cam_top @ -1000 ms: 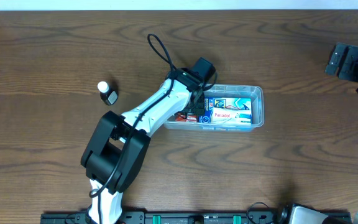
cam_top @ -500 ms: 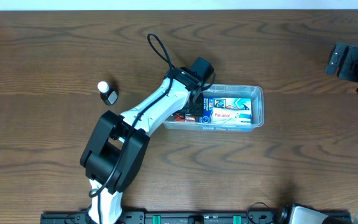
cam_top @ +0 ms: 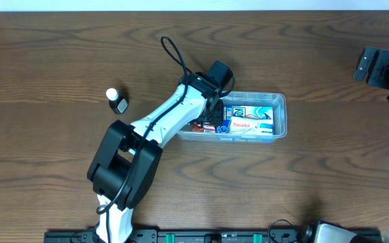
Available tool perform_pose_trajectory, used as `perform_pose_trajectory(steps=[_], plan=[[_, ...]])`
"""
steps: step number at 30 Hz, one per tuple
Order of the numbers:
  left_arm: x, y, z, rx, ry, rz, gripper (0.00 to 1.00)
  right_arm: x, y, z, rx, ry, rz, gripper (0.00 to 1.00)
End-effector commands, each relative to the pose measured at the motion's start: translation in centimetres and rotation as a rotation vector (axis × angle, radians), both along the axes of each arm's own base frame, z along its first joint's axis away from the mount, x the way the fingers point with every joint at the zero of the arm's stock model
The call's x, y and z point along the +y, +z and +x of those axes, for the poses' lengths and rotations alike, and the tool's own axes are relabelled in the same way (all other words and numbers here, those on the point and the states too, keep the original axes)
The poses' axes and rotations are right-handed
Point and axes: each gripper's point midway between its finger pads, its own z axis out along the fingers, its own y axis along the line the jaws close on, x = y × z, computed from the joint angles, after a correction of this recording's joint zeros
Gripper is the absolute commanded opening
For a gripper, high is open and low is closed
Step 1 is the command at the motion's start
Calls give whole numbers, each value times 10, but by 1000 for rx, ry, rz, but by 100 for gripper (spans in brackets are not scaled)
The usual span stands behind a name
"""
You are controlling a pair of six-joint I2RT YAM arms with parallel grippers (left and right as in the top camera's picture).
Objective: Pack container
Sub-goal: 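Lower the red box into the container beside the blue box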
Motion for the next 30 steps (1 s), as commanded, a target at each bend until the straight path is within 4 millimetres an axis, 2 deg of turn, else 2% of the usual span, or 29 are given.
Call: perform_pose_trajectory(steps=[1,10,20,25,30], plan=[[-7,19,7,-35,-10,-44,64,-3,0,0,-2,-20,10,99],[-8,21,8,-39,-10,-46,64,-3,0,0,-2,-21,10,99],[-10,50,12,-107,-46,-78,64,-3,0,0,-2,-21,10,99],[-7,51,11,-109,-66,-63,64,-3,0,0,-2,-21,10,99],[8,49,11,-119,-54,15,50,-3,0,0,-2,-20,10,99]])
